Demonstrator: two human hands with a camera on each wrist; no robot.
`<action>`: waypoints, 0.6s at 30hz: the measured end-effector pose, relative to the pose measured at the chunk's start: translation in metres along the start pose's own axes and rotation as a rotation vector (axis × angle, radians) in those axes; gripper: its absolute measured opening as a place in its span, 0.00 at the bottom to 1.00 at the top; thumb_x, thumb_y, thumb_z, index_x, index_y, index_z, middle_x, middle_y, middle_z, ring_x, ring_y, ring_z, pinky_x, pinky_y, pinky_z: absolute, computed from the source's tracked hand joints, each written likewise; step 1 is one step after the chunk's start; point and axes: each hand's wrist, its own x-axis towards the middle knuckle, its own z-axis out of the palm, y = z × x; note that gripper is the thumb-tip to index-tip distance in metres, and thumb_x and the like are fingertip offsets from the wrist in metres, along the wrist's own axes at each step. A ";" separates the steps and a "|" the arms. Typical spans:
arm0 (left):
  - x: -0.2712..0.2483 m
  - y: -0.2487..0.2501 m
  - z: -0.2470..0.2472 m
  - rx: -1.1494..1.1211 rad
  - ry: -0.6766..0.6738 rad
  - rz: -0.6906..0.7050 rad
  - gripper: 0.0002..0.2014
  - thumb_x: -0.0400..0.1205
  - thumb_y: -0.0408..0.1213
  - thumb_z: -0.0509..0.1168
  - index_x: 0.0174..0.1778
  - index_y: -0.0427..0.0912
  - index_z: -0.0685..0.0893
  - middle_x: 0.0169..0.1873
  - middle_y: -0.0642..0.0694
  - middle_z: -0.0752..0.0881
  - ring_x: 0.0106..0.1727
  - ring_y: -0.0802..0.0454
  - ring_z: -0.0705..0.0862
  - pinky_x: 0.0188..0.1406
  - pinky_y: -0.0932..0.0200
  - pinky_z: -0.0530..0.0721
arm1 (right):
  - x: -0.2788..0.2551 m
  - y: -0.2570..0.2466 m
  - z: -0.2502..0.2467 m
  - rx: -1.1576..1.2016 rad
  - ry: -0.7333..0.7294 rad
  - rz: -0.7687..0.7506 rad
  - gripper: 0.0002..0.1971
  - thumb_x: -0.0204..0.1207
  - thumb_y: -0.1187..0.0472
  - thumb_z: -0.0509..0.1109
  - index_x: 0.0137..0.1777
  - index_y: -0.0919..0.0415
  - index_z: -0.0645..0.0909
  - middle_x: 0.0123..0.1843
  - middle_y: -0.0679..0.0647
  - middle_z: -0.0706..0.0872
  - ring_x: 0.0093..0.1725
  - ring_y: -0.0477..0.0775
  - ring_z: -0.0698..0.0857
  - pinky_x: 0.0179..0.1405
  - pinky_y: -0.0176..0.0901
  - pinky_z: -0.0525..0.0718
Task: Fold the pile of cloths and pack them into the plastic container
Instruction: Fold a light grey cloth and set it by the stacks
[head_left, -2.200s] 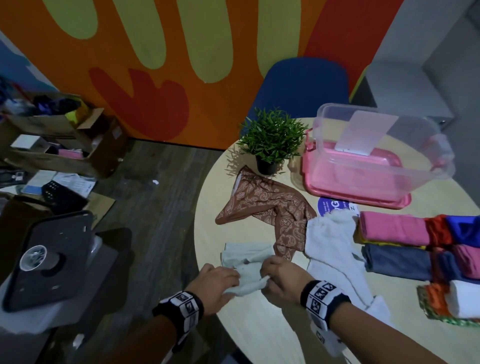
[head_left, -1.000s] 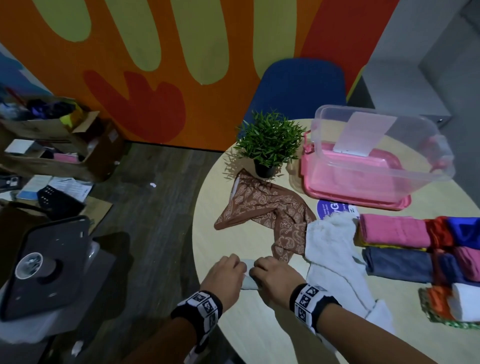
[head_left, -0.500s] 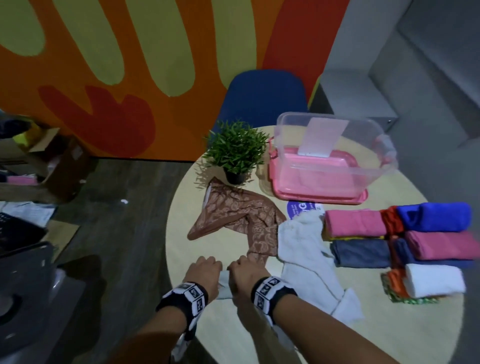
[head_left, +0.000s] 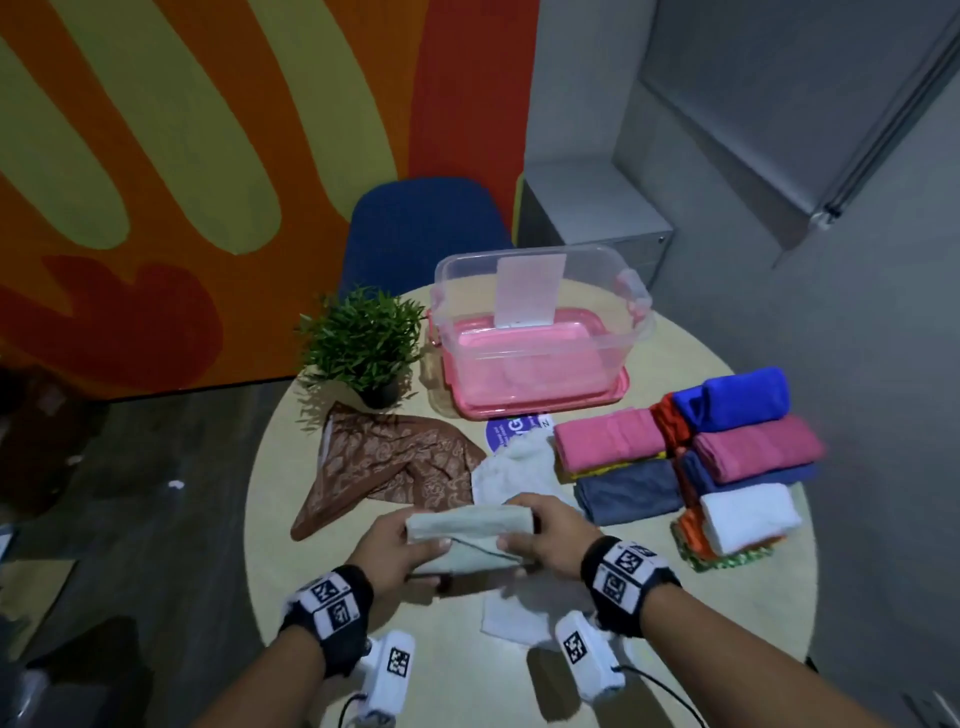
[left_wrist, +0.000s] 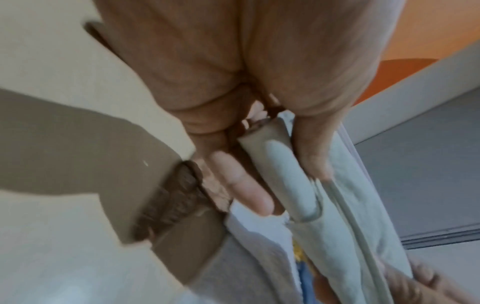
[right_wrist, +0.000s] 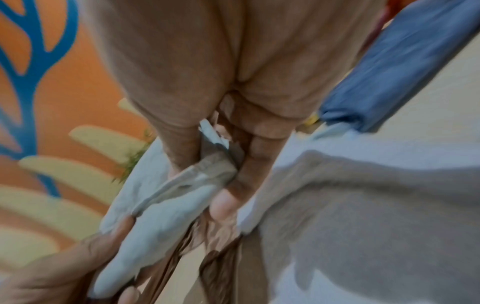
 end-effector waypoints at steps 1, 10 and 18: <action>0.009 0.007 0.018 -0.092 -0.003 -0.034 0.10 0.79 0.30 0.74 0.55 0.35 0.86 0.46 0.39 0.92 0.46 0.44 0.91 0.38 0.54 0.90 | -0.004 0.012 -0.013 0.075 0.056 0.039 0.13 0.71 0.52 0.80 0.54 0.47 0.83 0.47 0.48 0.91 0.48 0.51 0.90 0.49 0.52 0.90; 0.102 0.031 0.170 -0.038 0.041 -0.112 0.11 0.84 0.40 0.67 0.59 0.40 0.83 0.50 0.40 0.90 0.42 0.42 0.87 0.34 0.54 0.83 | -0.022 0.079 -0.083 0.348 0.632 0.364 0.20 0.81 0.62 0.68 0.70 0.55 0.67 0.61 0.53 0.79 0.58 0.56 0.80 0.60 0.42 0.75; 0.132 0.037 0.201 0.273 0.068 -0.107 0.12 0.84 0.43 0.67 0.60 0.42 0.84 0.50 0.46 0.90 0.38 0.49 0.87 0.28 0.61 0.85 | -0.011 0.087 -0.081 0.266 0.729 0.395 0.13 0.80 0.64 0.68 0.57 0.55 0.67 0.61 0.62 0.77 0.56 0.62 0.82 0.62 0.52 0.81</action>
